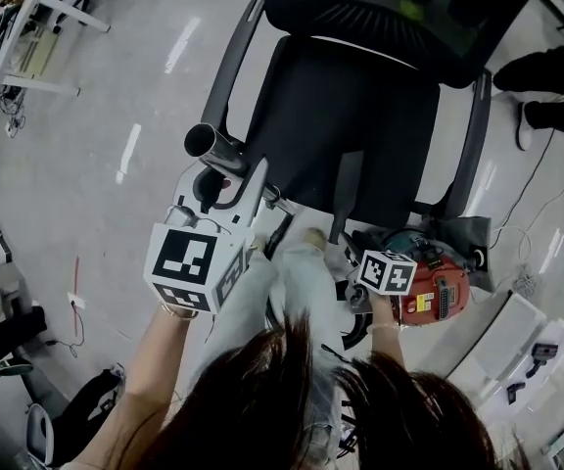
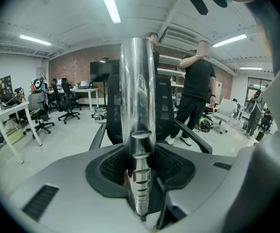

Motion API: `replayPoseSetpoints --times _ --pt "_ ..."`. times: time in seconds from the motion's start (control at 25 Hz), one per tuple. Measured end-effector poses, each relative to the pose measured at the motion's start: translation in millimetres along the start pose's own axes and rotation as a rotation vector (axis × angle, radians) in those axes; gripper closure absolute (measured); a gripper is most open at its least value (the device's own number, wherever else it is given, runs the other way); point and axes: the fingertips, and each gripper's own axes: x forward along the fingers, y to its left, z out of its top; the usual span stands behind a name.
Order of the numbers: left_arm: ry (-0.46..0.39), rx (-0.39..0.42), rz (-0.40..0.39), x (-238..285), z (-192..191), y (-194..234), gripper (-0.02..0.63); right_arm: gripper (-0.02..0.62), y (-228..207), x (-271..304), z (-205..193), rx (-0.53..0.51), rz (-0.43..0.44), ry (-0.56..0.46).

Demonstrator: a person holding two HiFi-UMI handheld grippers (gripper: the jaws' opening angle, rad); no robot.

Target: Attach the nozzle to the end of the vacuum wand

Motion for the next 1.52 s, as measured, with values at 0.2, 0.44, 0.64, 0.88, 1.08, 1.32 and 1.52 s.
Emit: replayPoseSetpoints --times 0.2,0.44,0.64,0.88,1.08,1.32,1.52 --pt "-0.006 -0.004 0.0 1 -2 4 0.454 0.445 -15 16 -7 0.011 -0.007 0.019" --pt "-0.014 -0.008 -0.009 2 -3 6 0.454 0.442 -23 31 -14 0.019 -0.001 0.039" --pt "-0.015 -0.012 -0.015 6 -5 8 0.454 0.425 -31 46 -19 0.038 0.019 0.077" --pt "-0.022 -0.025 -0.017 8 -4 8 0.454 0.402 -40 56 -17 0.049 0.019 0.112" --pt "-0.049 -0.046 -0.011 10 0 7 0.454 0.388 -42 69 -22 0.035 0.047 0.173" --pt "-0.047 -0.044 -0.018 12 -3 4 0.454 0.388 -46 77 -25 0.051 0.08 0.204" --pt "-0.034 -0.036 -0.019 15 -10 6 0.454 0.388 -42 85 -33 0.043 0.153 0.266"
